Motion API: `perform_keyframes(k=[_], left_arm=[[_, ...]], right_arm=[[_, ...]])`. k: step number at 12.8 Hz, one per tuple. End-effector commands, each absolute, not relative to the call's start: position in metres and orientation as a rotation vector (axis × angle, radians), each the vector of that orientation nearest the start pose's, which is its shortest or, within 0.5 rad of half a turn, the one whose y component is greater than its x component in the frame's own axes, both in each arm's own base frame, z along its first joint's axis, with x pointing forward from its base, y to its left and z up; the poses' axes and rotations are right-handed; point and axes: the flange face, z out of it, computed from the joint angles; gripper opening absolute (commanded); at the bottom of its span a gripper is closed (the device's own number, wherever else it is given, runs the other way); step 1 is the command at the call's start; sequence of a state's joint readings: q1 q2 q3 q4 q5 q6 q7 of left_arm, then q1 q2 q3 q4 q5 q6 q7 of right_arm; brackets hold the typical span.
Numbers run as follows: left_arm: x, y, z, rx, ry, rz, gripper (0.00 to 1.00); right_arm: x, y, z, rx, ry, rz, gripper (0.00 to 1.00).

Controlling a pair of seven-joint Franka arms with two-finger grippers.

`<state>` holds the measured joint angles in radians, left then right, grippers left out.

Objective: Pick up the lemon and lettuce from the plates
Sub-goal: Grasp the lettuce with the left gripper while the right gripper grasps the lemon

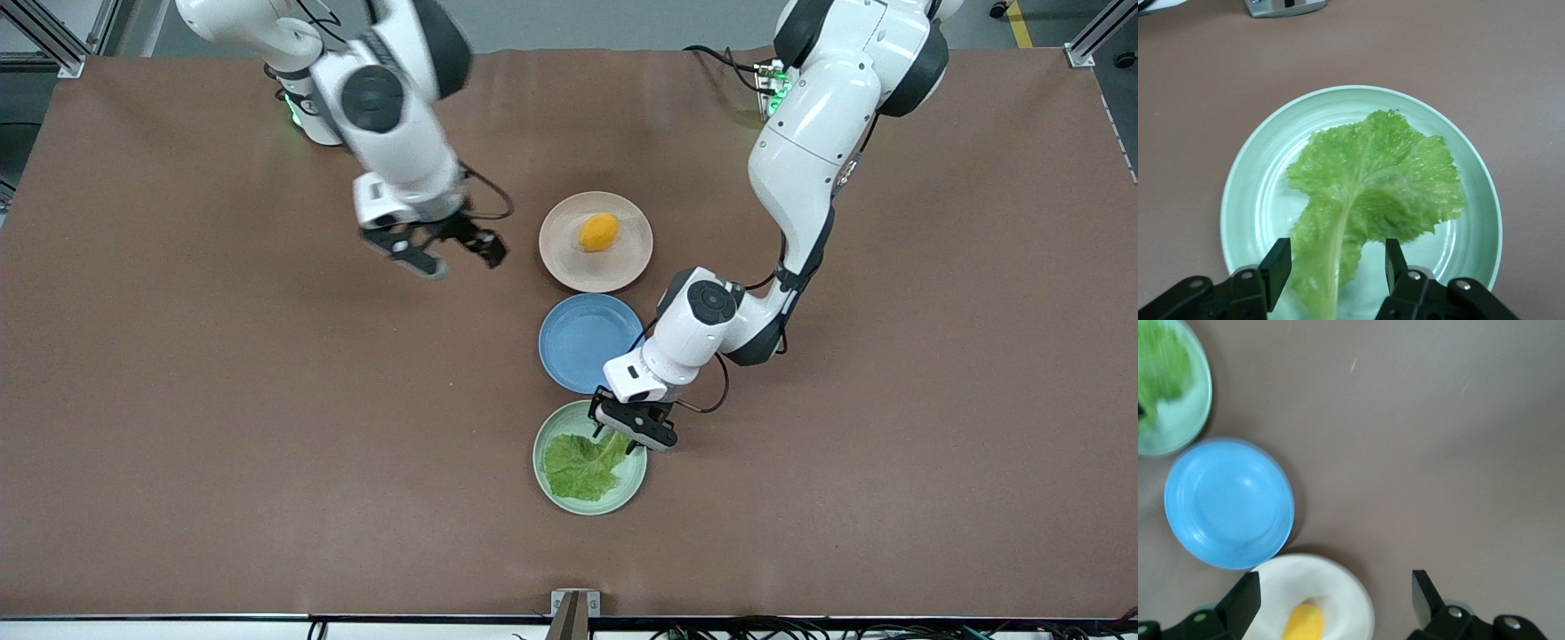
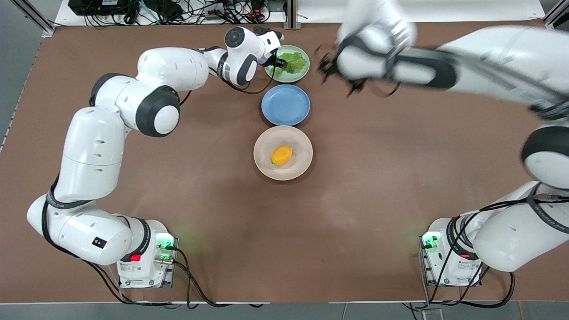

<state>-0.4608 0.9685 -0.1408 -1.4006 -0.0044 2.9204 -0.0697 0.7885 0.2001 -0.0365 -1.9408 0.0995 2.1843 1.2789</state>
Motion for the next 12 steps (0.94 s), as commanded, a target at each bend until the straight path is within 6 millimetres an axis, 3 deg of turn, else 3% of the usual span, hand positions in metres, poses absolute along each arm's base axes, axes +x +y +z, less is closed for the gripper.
perform_keyframes(k=[1, 3, 6, 12], left_arm=[[0.651, -0.413, 0.178, -3.221, 0.722, -0.889, 0.56], [0.649, -0.417, 0.177, -3.205, 0.751, -0.891, 0.47], [0.648, -0.416, 0.175, -3.2, 0.759, -0.885, 0.37], [0.647, -0.416, 0.173, -3.172, 0.82, -0.885, 0.26]], right_arm=[[0.417, 0.481, 0.307, -2.932, 1.013, -0.022, 1.0], [0.389, 0.526, 0.263, -2.963, 1.064, -0.079, 1.0], [0.374, 0.562, 0.227, -2.92, 1.218, -0.083, 1.0], [0.345, 0.58, 0.212, -2.907, 1.308, -0.077, 1.0]])
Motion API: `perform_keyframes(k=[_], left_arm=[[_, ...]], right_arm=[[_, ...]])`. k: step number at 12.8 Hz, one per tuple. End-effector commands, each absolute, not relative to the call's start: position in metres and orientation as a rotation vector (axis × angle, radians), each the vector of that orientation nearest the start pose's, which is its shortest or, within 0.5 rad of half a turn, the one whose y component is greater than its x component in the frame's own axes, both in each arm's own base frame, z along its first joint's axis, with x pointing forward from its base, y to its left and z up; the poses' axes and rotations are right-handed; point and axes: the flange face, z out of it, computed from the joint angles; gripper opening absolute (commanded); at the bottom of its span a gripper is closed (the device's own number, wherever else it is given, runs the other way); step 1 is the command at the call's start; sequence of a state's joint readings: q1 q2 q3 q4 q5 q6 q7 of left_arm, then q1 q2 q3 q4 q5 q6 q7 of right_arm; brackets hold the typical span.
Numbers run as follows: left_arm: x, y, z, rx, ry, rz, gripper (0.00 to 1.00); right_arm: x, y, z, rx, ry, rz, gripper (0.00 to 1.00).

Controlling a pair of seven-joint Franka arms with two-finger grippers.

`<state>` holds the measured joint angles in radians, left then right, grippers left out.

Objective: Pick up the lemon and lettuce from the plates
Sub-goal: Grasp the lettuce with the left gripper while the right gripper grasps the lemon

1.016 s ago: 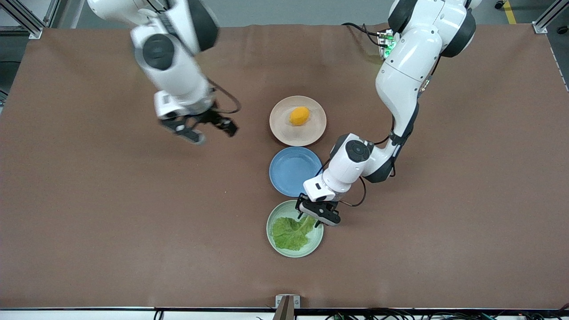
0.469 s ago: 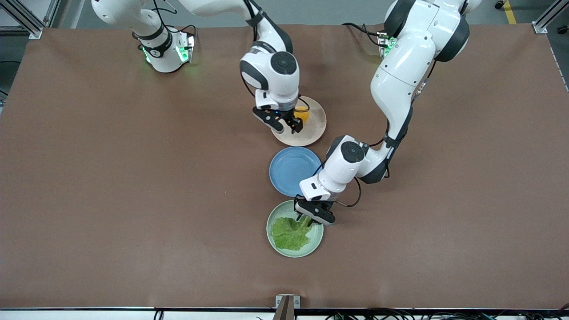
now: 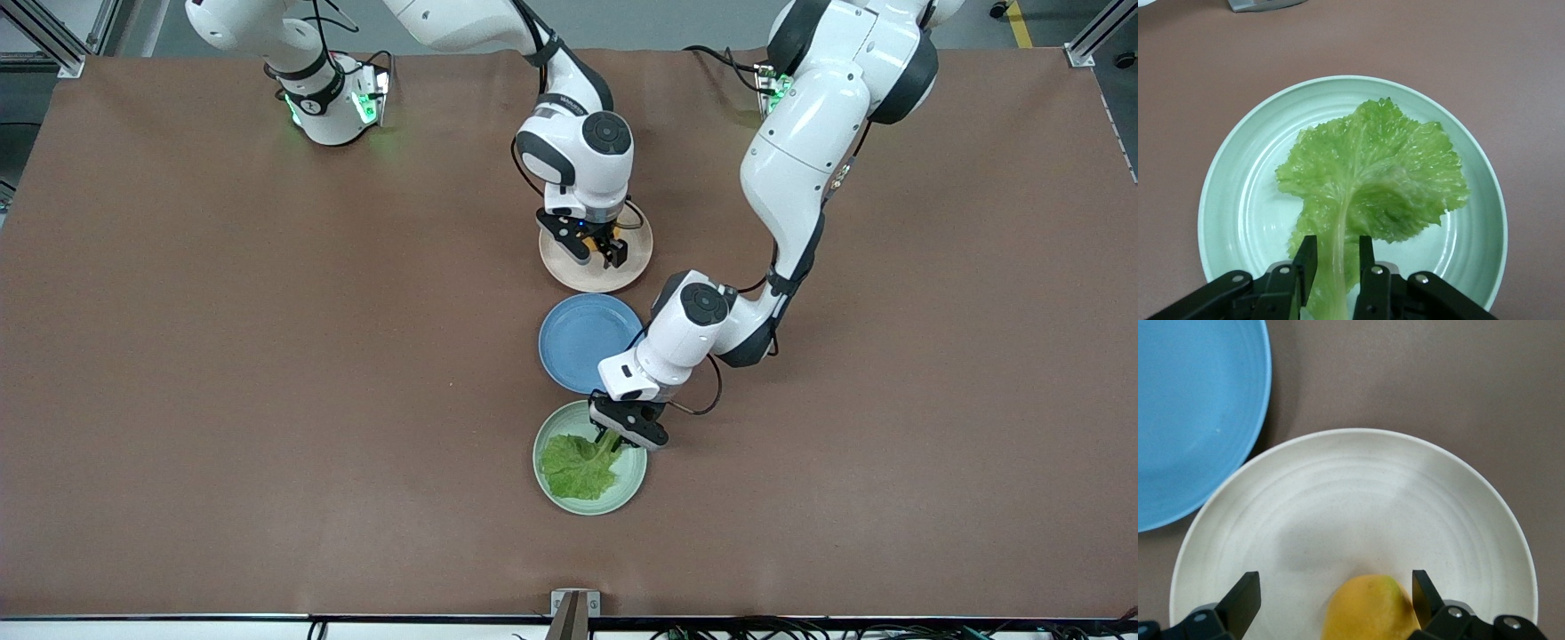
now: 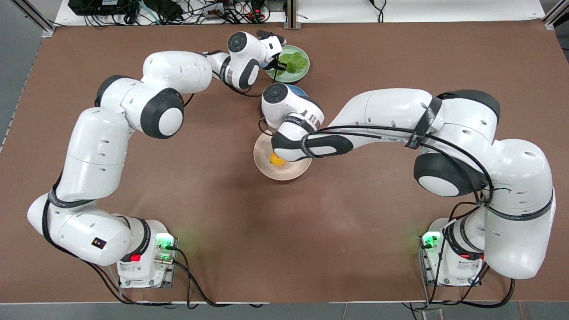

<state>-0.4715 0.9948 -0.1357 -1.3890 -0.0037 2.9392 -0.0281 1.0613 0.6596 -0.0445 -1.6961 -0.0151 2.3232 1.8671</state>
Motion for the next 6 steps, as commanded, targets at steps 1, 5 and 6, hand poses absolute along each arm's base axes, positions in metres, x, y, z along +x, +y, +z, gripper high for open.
perform_keyframes(k=[1, 5, 6], left_arm=[[0.648, -0.414, 0.173, -3.169, 0.821, -0.884, 0.23], [0.651, -0.411, 0.178, -3.124, 0.876, -0.903, 0.07], [0.651, -0.413, 0.184, -3.125, 0.872, -0.917, 0.02]], right_arm=[[0.343, 0.58, 0.211, -2.907, 1.313, -0.077, 1.0], [0.322, 0.591, 0.209, -2.892, 1.35, -0.077, 1.0], [0.319, 0.592, 0.207, -2.891, 1.363, -0.076, 0.99]])
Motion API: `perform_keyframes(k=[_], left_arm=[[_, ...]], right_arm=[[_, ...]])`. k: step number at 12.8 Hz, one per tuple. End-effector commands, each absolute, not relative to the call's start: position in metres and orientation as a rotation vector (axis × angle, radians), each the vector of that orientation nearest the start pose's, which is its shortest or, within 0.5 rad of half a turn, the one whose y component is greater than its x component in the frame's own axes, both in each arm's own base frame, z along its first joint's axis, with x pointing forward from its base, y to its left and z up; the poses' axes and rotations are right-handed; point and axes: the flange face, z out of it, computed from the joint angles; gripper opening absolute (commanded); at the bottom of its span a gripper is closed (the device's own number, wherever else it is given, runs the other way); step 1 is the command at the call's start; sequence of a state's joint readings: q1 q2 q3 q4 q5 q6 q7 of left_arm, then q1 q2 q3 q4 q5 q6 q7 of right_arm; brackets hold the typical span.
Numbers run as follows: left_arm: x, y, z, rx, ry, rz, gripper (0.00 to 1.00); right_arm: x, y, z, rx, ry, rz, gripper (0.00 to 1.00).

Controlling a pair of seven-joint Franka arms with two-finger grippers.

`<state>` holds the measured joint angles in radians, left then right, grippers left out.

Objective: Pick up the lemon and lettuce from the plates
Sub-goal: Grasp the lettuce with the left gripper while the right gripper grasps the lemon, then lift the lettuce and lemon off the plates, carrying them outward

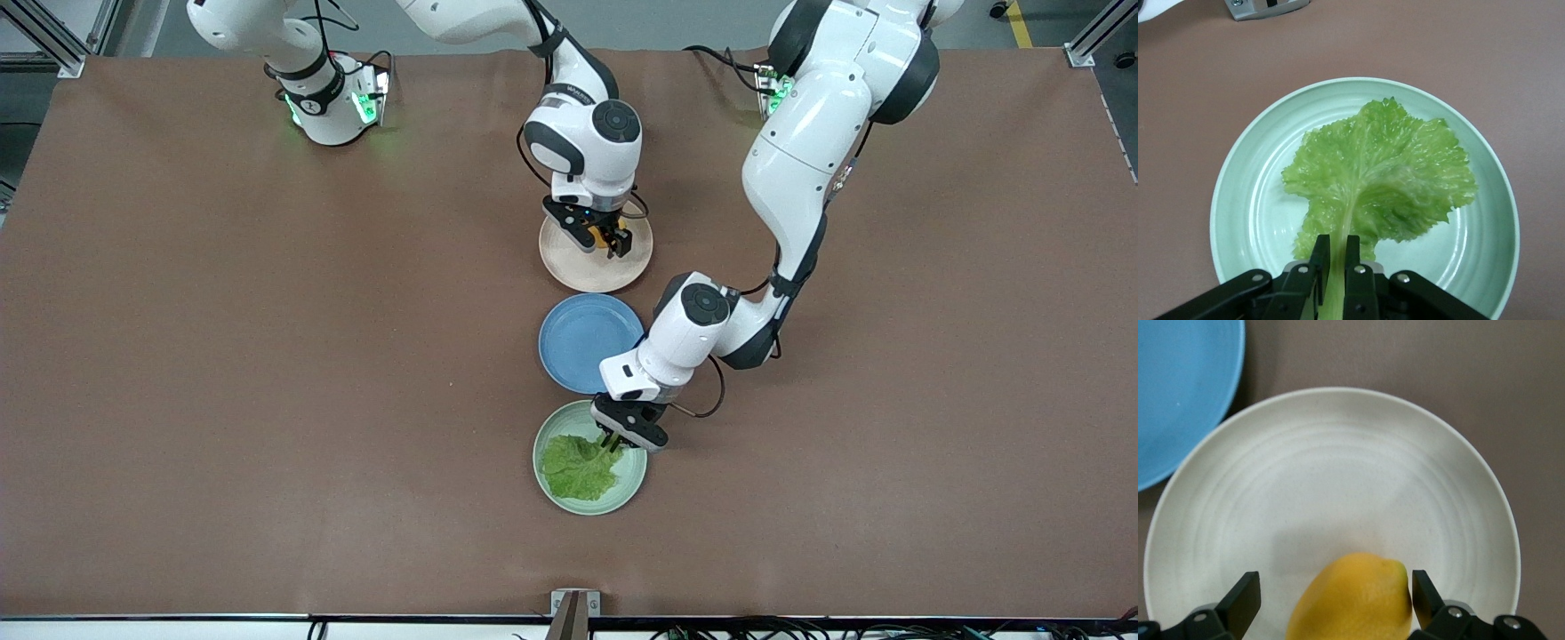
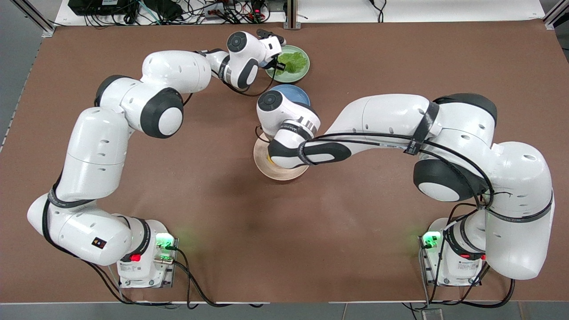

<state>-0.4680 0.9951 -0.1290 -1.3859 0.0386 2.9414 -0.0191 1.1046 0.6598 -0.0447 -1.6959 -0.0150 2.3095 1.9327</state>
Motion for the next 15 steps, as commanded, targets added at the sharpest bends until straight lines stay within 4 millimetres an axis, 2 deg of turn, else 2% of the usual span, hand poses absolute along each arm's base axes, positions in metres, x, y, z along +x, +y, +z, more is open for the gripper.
perform_keyframes(k=[1, 2, 5, 7, 8, 9, 10, 11, 12, 13, 14, 15], left_arm=[[0.649, -0.417, 0.187, -3.123, 0.882, -0.922, 0.01], [0.65, -0.417, 0.19, -3.123, 0.88, -0.929, 0.0], [0.656, -0.416, 0.22, -3.113, 0.874, -0.98, 0.0], [0.658, -0.417, 0.241, -3.11, 0.865, -1.02, 0.0], [0.663, -0.408, 0.253, -3.107, 0.85, -1.017, 0.0], [0.666, -0.398, 0.268, -3.11, 0.83, -0.99, 0.0], [0.664, -0.398, 0.283, -3.112, 0.829, -0.967, 0.0], [0.67, -0.386, 0.304, -3.111, 0.806, -0.939, 0.01], [0.68, -0.364, 0.325, -3.11, 0.767, -0.905, 0.01], [0.683, -0.344, 0.344, -3.109, 0.744, -0.828, 0.01], [0.68, -0.327, 0.358, -3.111, 0.723, -0.745, 0.01], [0.677, -0.303, 0.363, -3.112, 0.69, -0.664, 0.01]], right_arm=[[0.316, 0.593, 0.206, -2.875, 1.398, -0.077, 0.99], [0.312, 0.594, 0.204, -2.864, 1.425, -0.079, 0.99], [0.311, 0.593, 0.2, -2.845, 1.475, -0.077, 0.93], [0.314, 0.593, 0.201, -2.821, 1.513, -0.074, 0.77], [0.316, 0.592, 0.202, -2.809, 1.529, -0.075, 0.64], [0.318, 0.592, 0.204, -2.805, 1.529, -0.074, 0.41], [0.322, 0.59, 0.205, -2.798, 1.536, -0.072, 0.1], [0.33, 0.587, 0.208, -2.791, 1.543, -0.071, 0.01], [0.347, 0.578, 0.213, -2.781, 1.552, -0.07, 0.0], [0.362, 0.568, 0.222, -2.821, 1.479, -0.064, 0.0], [0.384, 0.551, 0.241, -2.883, 1.392, -0.052, 0.0], [0.411, 0.531, 0.259, -2.906, 1.327, -0.044, 0.0]])
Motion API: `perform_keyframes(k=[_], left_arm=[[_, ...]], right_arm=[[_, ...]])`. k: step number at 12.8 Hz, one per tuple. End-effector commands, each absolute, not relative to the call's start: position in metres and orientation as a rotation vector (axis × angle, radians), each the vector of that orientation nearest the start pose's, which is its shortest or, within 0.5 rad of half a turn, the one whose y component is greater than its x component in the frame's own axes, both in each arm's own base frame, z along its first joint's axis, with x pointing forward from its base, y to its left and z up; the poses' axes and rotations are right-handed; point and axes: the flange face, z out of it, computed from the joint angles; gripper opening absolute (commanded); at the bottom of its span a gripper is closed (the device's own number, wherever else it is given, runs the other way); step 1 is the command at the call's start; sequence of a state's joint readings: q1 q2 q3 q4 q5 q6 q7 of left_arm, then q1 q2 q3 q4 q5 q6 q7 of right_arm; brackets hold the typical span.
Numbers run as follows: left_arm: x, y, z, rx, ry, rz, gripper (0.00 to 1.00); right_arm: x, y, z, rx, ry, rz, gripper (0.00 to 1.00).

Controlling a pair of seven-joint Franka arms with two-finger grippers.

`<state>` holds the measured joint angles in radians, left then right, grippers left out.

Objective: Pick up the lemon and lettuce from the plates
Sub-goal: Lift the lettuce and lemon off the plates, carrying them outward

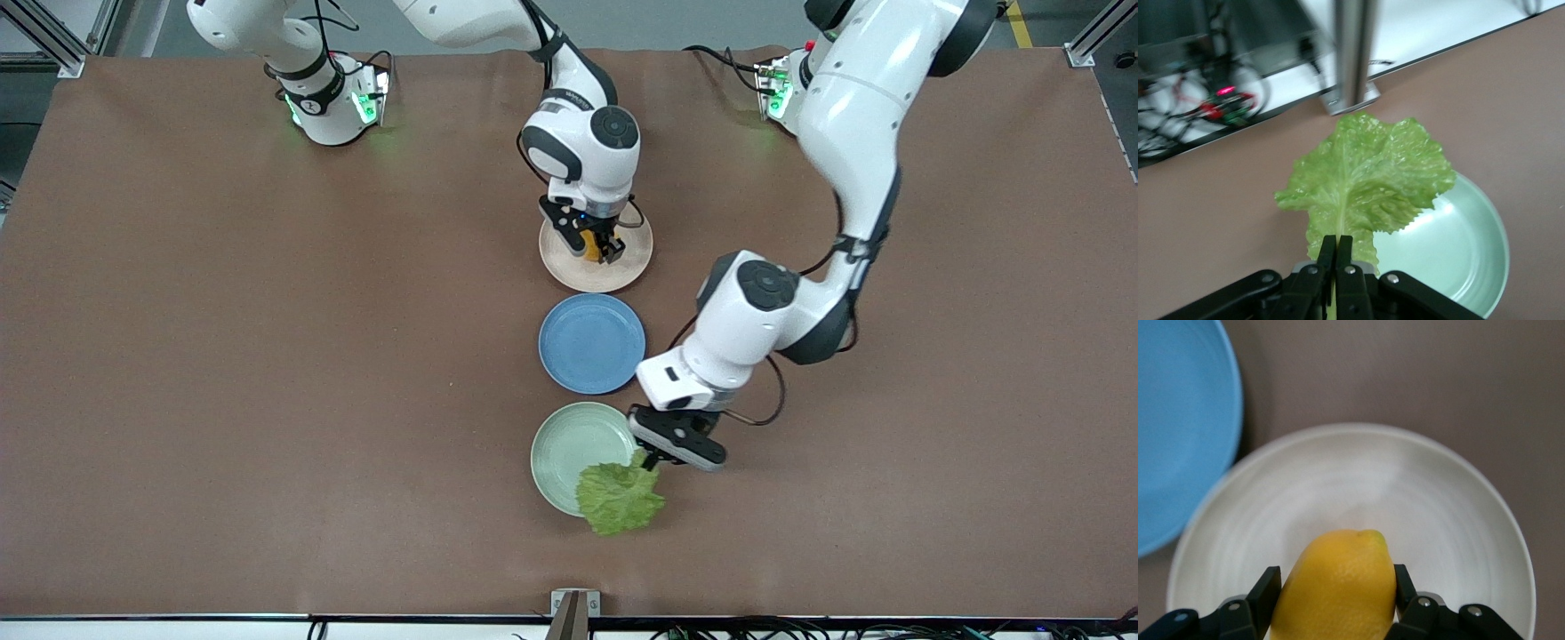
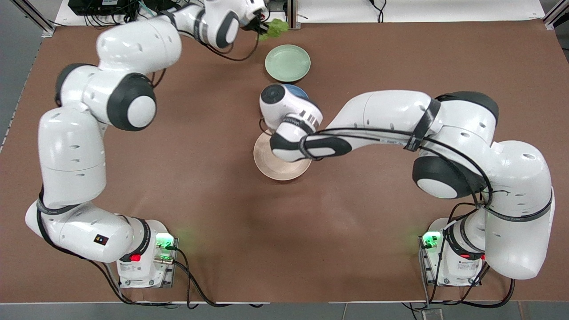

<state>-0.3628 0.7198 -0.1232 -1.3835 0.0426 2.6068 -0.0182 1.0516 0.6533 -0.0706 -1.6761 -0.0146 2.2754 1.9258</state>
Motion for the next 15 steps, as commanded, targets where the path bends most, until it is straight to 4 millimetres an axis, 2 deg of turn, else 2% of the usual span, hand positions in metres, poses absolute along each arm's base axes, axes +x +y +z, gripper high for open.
perform_keyframes(k=[1, 2, 3, 4, 5, 6, 7, 9, 11, 13, 14, 15], left_arm=[[0.674, -0.28, 0.366, -3.108, 0.676, -0.602, 0.01], [0.676, -0.236, 0.362, -3.104, 0.629, -0.503, 0.01], [0.672, -0.211, 0.354, -3.093, 0.652, -0.403, 0.01], [0.664, -0.194, 0.35, -3.073, 0.704, -0.325, 0.01], [0.661, -0.166, 0.342, -3.074, 0.676, -0.27, 0.01], [0.657, -0.128, 0.327, -3.079, 0.634, -0.205, 0.03], [0.653, -0.1, 0.315, -3.072, 0.663, -0.162, 0.03], [0.635, -0.056, 0.284, -3.064, 0.71, -0.076, 0.04], [0.628, -0.024, 0.262, -3.074, 0.688, -0.064, 0.04], [0.626, -0.021, 0.24, -3.08, 0.682, -0.073, 0.08], [0.626, -0.023, 0.233, -3.083, 0.684, -0.067, 0.17], [0.628, -0.023, 0.231, -3.083, 0.684, -0.065, 0.37]], right_arm=[[0.436, 0.507, 0.278, -2.941, 1.234, -0.035, 0.0], [0.462, 0.48, 0.292, -2.981, 1.151, -0.02, 0.0], [0.485, 0.448, 0.308, -3.023, 1.04, 0.014, 0.0], [0.507, 0.412, 0.318, -3.044, 0.926, 0.051, 0.0], [0.525, 0.371, 0.325, -3.065, 0.797, 0.09, 0.0], [0.544, 0.332, 0.326, -3.087, 0.691, 0.111, 0.0], [0.56, 0.295, 0.324, -3.115, 0.583, 0.144, 0.0], [0.585, 0.227, 0.314, -3.14, 0.374, 0.184, 0.0], [0.599, 0.166, 0.303, -3.142, 0.088, 0.215, 0.0], [0.61, 0.125, 0.301, -3.115, -0.215, 0.208, 0.0], [0.615, 0.103, 0.298, -3.088, -0.383, 0.2, 0.0], [0.62, 0.086, 0.29, -3.074, -0.474, 0.176, 0.0]])
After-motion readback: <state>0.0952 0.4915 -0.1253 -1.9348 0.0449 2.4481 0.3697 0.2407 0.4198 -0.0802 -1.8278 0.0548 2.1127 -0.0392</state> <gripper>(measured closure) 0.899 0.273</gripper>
